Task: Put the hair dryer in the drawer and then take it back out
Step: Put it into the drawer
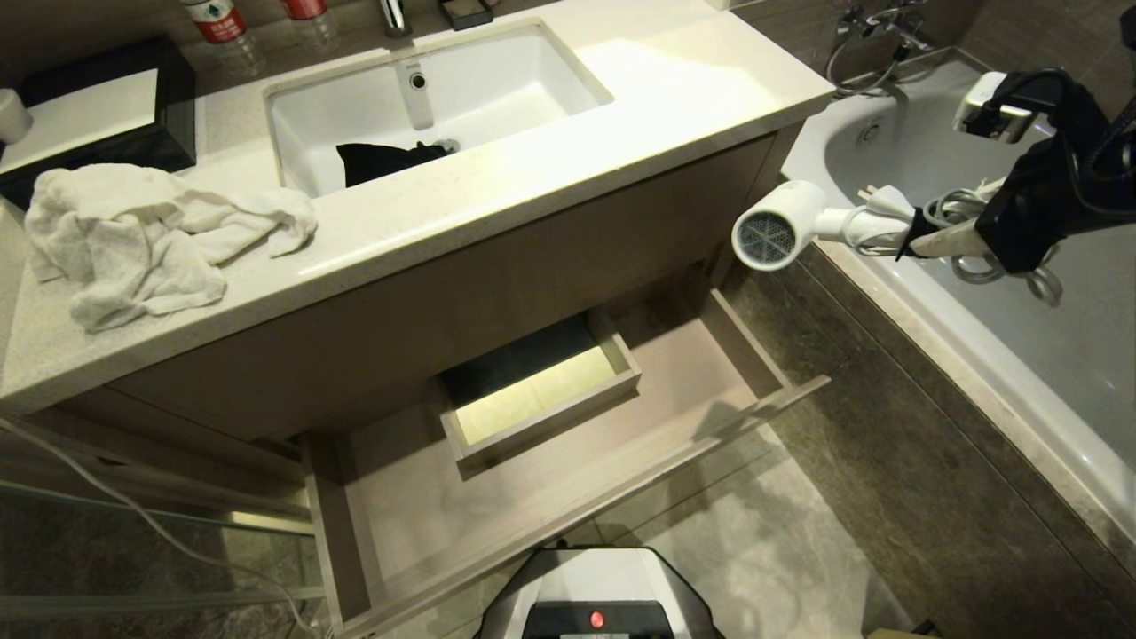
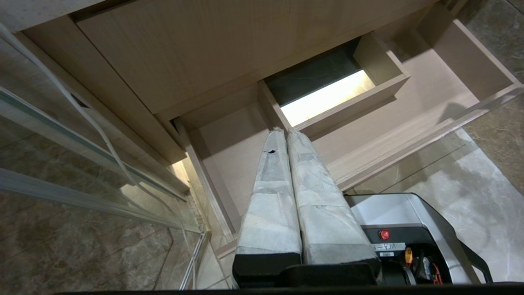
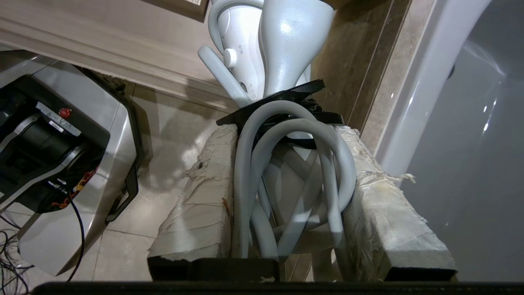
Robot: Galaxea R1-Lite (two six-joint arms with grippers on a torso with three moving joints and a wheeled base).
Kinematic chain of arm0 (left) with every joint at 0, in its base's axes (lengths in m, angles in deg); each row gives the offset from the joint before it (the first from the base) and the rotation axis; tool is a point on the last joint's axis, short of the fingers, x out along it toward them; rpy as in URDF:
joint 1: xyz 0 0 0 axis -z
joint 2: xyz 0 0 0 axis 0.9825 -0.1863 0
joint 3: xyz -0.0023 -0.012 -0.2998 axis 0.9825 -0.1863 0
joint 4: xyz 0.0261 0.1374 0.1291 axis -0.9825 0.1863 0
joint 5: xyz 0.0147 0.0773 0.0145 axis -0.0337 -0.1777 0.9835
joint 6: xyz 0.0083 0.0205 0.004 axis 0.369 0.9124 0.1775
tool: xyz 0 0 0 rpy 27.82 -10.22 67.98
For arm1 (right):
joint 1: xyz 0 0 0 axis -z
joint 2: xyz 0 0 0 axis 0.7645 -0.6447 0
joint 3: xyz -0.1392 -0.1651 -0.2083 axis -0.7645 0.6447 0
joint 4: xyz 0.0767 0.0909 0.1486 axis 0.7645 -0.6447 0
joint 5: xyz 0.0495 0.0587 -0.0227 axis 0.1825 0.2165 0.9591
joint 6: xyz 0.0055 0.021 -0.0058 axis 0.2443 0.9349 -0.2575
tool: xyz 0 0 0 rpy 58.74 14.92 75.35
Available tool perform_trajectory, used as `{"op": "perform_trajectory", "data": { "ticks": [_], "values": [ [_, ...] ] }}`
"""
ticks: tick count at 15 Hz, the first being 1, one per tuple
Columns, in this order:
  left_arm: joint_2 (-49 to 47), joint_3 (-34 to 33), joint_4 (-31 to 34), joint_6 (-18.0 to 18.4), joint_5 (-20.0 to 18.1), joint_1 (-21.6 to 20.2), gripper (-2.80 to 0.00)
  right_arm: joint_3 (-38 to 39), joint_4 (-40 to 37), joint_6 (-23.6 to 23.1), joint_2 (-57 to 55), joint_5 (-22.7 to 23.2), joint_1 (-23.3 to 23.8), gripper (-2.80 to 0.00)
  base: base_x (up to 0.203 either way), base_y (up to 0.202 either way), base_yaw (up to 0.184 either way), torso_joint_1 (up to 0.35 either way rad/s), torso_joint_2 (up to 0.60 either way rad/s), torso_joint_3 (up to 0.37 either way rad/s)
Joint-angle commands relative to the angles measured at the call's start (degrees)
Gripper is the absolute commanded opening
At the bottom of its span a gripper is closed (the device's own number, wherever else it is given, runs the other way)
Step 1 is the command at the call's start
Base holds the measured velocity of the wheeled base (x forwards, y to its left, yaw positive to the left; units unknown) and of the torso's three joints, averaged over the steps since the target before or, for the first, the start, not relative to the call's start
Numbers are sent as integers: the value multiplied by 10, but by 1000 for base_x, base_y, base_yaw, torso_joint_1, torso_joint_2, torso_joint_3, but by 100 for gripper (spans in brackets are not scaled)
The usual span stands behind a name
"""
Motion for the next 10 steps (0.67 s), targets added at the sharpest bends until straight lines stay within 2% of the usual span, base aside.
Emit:
{"op": "perform_trajectory", "data": {
  "ticks": [1, 10],
  "values": [
    [0, 0, 0, 0, 0, 0, -280, 10, 2, -2, 4, 1, -1, -280, 0, 0, 0, 0, 0, 0],
    [0, 0, 0, 0, 0, 0, -280, 40, 3, -3, 9, 0, -1, -280, 0, 0, 0, -174, 305, 129]
  ]
}}
